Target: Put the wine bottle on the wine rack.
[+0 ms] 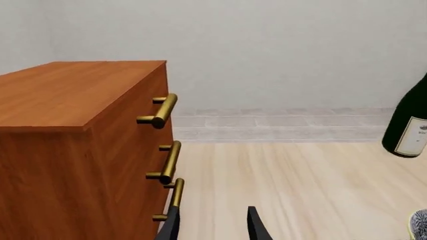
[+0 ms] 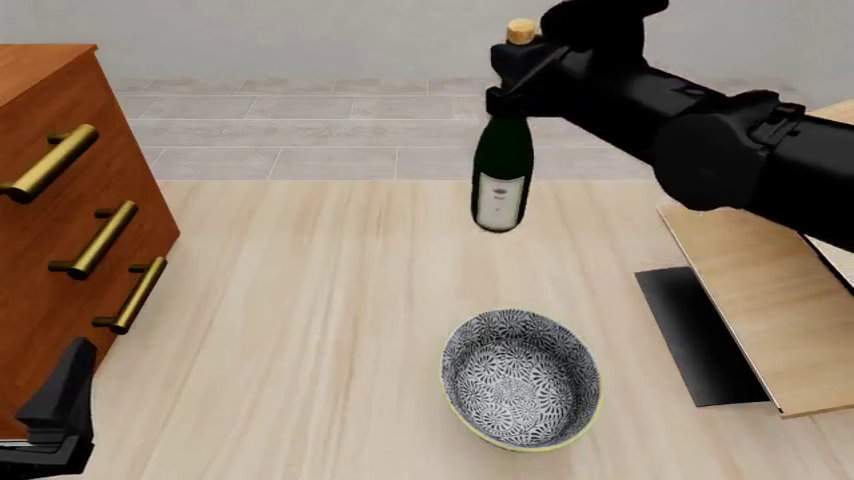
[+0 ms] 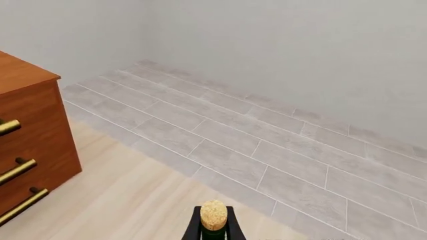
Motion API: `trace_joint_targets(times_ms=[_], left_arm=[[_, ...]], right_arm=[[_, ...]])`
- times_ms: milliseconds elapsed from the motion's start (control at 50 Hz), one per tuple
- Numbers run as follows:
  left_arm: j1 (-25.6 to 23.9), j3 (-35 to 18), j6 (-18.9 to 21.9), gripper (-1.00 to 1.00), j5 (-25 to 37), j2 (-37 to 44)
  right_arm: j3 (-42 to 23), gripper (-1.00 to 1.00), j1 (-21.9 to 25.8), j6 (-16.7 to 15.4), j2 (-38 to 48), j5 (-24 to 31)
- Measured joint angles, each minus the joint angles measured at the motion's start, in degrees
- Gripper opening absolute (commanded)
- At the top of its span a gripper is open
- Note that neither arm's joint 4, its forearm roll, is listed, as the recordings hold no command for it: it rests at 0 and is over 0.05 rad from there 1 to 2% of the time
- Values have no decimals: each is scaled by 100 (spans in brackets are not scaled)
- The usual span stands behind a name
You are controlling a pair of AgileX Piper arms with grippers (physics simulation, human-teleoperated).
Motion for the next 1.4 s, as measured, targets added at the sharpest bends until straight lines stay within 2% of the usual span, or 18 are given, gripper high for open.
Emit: trace_joint_targets(times_ms=[960,1400], left_arm=[[-177,7,-72,100,-29,0],[-257,-21,-99,100,-67,1]], right_arm=[[4,-100,-1155,75,-1533,1126],[-335,-100,-1873,329,-2133,1844]])
